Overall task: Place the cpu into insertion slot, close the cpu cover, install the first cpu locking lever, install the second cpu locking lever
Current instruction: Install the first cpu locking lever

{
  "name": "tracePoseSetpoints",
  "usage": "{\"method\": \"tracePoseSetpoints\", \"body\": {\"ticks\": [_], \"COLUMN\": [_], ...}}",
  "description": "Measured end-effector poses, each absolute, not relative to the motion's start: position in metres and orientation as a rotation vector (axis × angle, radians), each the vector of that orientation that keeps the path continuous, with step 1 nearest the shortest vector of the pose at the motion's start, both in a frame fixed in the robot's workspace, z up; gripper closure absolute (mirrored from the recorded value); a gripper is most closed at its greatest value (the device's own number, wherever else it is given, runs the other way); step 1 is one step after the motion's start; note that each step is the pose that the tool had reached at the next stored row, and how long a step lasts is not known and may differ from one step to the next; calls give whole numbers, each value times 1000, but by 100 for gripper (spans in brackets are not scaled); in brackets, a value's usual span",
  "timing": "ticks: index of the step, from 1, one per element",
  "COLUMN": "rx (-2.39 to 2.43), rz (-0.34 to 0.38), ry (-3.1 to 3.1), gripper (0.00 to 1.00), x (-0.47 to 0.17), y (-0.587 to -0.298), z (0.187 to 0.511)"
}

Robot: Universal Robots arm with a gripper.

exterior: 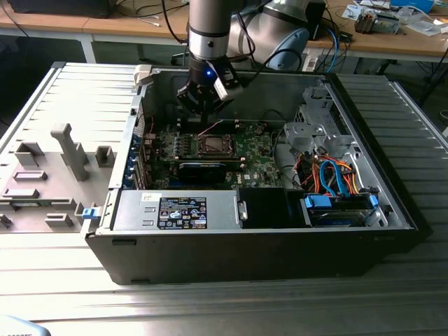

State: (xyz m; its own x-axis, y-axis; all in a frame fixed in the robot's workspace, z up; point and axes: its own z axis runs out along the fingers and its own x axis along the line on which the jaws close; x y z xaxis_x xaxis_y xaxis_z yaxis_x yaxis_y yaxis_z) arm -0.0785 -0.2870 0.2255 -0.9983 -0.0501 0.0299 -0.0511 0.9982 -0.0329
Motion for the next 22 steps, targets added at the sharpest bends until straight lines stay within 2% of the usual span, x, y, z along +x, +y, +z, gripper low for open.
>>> {"method": "tracePoseSetpoints", "body": {"ticks": [12, 22], "rx": [79, 79], "rz": [48, 18], "ry": [-3111, -3110], "gripper": [89, 89], "x": [-74, -58], "y": [-287, -291], "z": [211, 207]}}
